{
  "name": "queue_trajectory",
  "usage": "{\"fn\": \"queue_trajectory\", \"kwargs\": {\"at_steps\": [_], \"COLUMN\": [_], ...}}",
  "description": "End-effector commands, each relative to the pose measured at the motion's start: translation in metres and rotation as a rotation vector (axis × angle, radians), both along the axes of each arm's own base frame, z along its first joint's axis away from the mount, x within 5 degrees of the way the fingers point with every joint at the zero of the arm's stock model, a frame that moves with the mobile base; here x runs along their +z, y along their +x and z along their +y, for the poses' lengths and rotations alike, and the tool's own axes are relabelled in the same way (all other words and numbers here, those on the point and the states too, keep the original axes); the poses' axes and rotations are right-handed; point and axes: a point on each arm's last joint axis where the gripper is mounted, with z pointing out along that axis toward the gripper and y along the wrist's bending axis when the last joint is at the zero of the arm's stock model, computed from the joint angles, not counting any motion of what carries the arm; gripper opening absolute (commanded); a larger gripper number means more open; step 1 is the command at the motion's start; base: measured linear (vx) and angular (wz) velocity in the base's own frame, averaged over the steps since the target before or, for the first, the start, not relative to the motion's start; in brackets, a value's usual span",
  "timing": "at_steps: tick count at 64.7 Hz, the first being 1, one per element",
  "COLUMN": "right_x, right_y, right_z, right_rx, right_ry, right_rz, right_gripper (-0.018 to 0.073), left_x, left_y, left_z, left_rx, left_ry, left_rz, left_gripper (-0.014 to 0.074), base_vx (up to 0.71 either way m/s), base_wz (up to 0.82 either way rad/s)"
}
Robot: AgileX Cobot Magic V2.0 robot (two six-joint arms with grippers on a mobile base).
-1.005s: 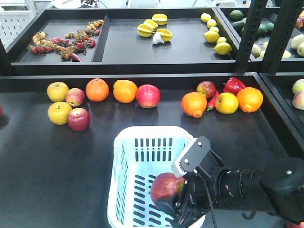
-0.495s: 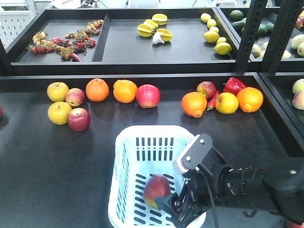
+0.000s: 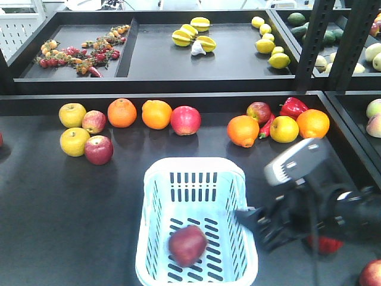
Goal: Pick three apples into basket with both arms
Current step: 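Open the right gripper to drop the apple into the basket, then move the right gripper back down to the next red apple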
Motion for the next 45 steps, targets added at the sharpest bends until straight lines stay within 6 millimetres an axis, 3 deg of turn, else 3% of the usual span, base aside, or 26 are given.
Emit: {"fn": "queue_trajectory", "kwargs": {"at_steps": [1,16,25,45], "right_x": [0.011,0.008,-0.007,-0.057], "right_y": [0.009,0.02,0.028,0.055], "right_z": [-0.024,-0.079,-0.104,-0.121], "right_rx": [-0.123,-0.408,-0.512,-0.56], "right_ry": [-0.008,-0.003,-0.014,-0.121], "right_rz": [-0.017,0.026,0.089,0.189], "right_gripper": [0.0622,0.0615,0.0613,0.061], "left_x": [0.013,0.013,0.013,0.013], "left_y": [0.002,0.002,0.002,0.002], "left_z": [0.0,0.0,0.0,0.0], "left_rx": [0.009,0.009,0.009,0.009], "left_ry": [-0.027,-0.027,-0.027,-0.027], "left_rz": [-0.084,-0.084,-0.084,-0.084], "left_gripper": [0.059,0.059,0.059,0.059], "base_vx": [0.0,0.0,0.0,0.0], "base_wz": [0.0,0.0,0.0,0.0]}}
